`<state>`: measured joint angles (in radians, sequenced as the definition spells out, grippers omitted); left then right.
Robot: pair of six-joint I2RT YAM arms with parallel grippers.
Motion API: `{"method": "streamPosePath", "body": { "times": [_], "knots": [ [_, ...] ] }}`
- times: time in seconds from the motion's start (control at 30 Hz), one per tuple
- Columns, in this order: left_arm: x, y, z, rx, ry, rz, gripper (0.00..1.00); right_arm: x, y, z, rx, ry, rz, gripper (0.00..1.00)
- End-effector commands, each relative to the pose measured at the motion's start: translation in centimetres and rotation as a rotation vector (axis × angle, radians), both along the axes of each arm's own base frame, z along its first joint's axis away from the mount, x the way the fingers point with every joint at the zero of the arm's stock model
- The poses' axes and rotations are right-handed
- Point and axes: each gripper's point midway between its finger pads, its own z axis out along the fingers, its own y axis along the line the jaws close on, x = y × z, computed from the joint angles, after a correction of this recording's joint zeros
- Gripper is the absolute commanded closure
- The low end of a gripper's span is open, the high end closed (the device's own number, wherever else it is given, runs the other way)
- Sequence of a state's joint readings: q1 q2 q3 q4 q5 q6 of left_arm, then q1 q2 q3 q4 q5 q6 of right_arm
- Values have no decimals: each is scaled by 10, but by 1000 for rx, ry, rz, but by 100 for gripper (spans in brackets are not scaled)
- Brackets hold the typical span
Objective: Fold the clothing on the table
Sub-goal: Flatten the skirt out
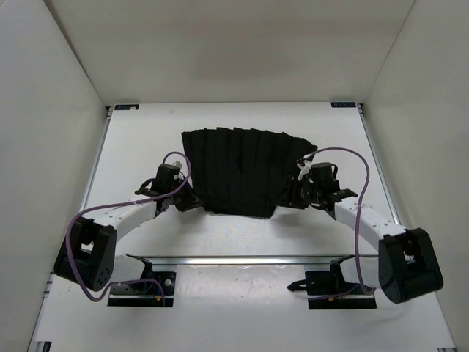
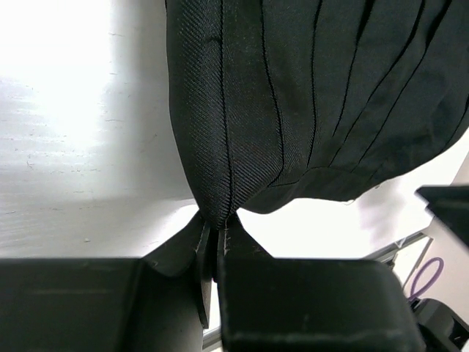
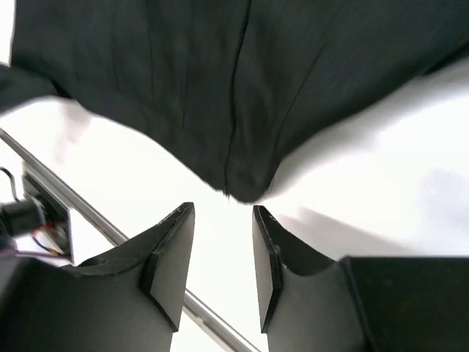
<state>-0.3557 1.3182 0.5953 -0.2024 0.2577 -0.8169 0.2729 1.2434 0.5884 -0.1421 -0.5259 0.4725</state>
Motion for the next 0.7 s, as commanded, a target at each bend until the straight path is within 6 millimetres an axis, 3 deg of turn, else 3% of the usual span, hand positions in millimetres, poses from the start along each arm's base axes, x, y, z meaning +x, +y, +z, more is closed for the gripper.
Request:
{"method": "streamPosePath", "body": {
  "times": [0.0,0.07,0.2,0.43,0.67],
  "knots": [
    [6,-3,10,-31,-45,15,100,-17,-8,-10,-101,-25,6,65],
    [6,-3,8,-43,-39,23,100,-28,-8,-20,-162,-15,31,59],
    [3,-7,6,-42,-31,10,100,-30,-16,-31,-177,11,-1,47],
    [-2,-5,2,-50,-16,11,100,-15,-8,-48,-174,28,5,48],
    [-5,-3,0,-43,-9,16,100,10,18,-40,-101,-34,44,46]
  ]
}}
